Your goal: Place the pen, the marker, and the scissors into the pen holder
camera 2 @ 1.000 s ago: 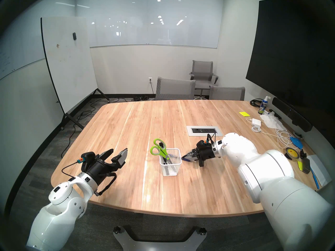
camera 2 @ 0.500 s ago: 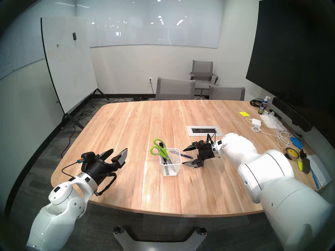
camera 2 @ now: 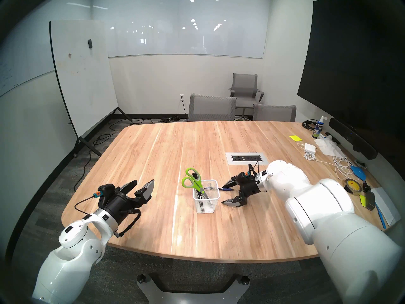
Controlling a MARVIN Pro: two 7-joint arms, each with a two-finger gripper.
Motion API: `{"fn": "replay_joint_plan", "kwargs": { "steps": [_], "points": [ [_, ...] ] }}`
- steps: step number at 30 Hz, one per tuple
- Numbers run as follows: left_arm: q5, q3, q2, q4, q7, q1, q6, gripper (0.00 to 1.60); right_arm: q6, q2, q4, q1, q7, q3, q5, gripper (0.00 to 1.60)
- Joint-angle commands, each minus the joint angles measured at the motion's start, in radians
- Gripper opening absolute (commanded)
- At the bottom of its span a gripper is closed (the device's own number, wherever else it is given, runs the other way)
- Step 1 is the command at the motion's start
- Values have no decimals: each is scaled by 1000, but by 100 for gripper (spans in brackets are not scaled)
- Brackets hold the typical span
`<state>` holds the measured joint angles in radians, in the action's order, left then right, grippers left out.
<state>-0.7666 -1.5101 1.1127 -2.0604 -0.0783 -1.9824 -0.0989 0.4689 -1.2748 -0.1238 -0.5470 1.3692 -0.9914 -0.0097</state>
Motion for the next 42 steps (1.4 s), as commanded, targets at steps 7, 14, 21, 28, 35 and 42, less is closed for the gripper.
{"fn": "replay_joint_plan", "kwargs": {
  "steps": [7, 14, 21, 28, 35, 42],
  "points": [
    [2, -1, -1, -23, 1, 1, 1, 160, 65, 15, -19, 16, 48, -12, 17, 0],
    [2, -1, -1, -23, 1, 1, 1, 160, 117, 29, -21, 6, 43, -57, 59, 0],
    [2, -1, -1, -22, 0, 1, 1, 160, 155, 37, -37, -13, -7, -55, 85, 0],
    [2, -1, -1, -22, 0, 1, 1, 160, 189, 53, -57, -37, -43, -62, 118, 0],
    [2, -1, -1, -20, -1, 2, 2, 160, 234, 78, -100, -78, -37, -86, 172, 0],
    [2, -1, -1, -19, -2, 3, 2, 160, 260, 95, -143, -107, -106, -74, 182, 0]
  ]
}}
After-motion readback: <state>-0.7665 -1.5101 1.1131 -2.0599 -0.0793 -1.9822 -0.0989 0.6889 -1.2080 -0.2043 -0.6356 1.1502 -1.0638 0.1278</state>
